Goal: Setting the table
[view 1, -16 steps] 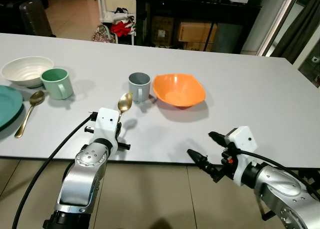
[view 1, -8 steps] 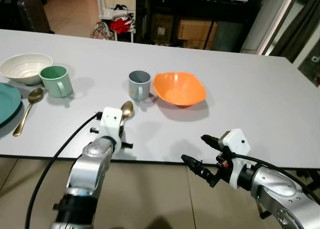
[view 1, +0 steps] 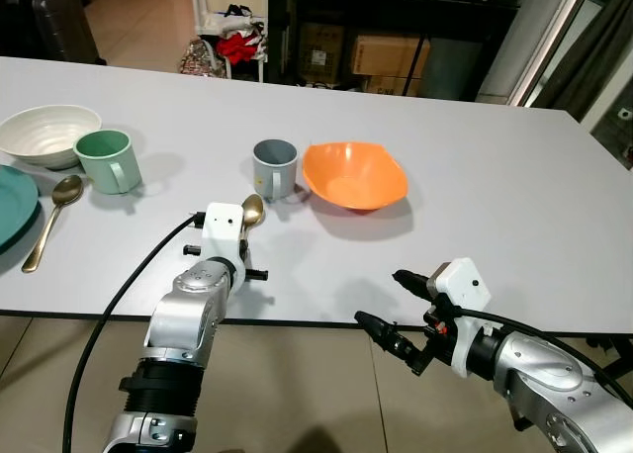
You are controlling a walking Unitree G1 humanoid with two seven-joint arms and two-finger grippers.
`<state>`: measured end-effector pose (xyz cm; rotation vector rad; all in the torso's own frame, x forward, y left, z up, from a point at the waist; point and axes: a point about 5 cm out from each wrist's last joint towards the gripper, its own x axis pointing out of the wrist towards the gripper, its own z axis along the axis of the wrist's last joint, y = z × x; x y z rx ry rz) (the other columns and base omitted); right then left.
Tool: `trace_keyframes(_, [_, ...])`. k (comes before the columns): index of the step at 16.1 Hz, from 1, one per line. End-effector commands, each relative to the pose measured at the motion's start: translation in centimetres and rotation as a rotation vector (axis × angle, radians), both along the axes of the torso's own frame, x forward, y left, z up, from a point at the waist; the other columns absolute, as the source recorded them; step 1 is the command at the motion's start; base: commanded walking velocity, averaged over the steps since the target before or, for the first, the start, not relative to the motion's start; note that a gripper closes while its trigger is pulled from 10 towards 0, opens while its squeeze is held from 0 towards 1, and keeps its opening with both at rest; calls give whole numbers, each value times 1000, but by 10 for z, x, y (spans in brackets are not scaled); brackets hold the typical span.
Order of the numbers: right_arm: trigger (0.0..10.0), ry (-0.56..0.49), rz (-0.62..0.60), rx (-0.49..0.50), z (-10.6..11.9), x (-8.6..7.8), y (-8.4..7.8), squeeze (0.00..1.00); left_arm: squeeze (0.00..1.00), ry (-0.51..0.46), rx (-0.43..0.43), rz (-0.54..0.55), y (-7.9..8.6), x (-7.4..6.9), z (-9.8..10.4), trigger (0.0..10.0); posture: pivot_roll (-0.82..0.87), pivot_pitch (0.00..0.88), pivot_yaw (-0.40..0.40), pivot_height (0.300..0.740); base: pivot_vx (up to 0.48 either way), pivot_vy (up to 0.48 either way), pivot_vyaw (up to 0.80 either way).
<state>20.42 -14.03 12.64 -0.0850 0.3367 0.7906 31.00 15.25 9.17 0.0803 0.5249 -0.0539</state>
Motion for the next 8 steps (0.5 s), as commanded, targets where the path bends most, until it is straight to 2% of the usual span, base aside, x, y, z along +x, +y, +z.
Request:
trace_keyframes(1, [10000, -6, -8, -19, 0, 1, -4, 0, 63, 32, -5, 2, -3, -1, -5, 10000, 49, 0, -65, 740, 0, 0, 0])
trace_keyframes(3, [10000, -6, -8, -19, 0, 1, -4, 0, 63, 32, -5, 2, -3, -1, -5, 10000, 49, 0, -65, 740, 0, 0, 0])
trace_keyframes(4, [10000, -6, -5, -20, -1, 1, -4, 0, 1000, 26, -27, 3, -4, 0, -3, 10000, 52, 0, -68, 740, 0, 0, 0])
trace_keyframes(6, [10000, -6, 0, -17, 0, 1, -4, 0, 1000, -20, -104, -21, -10, 0, 7, 10000, 54, 0, -70, 740, 0, 0, 0])
trace_keyframes(8, [10000, -10, -3, -17, 1, 1, -7, 0, 1000, -62, -124, -30, -10, 2, 18, 10000, 58, 0, -74, 740, 0, 0, 0])
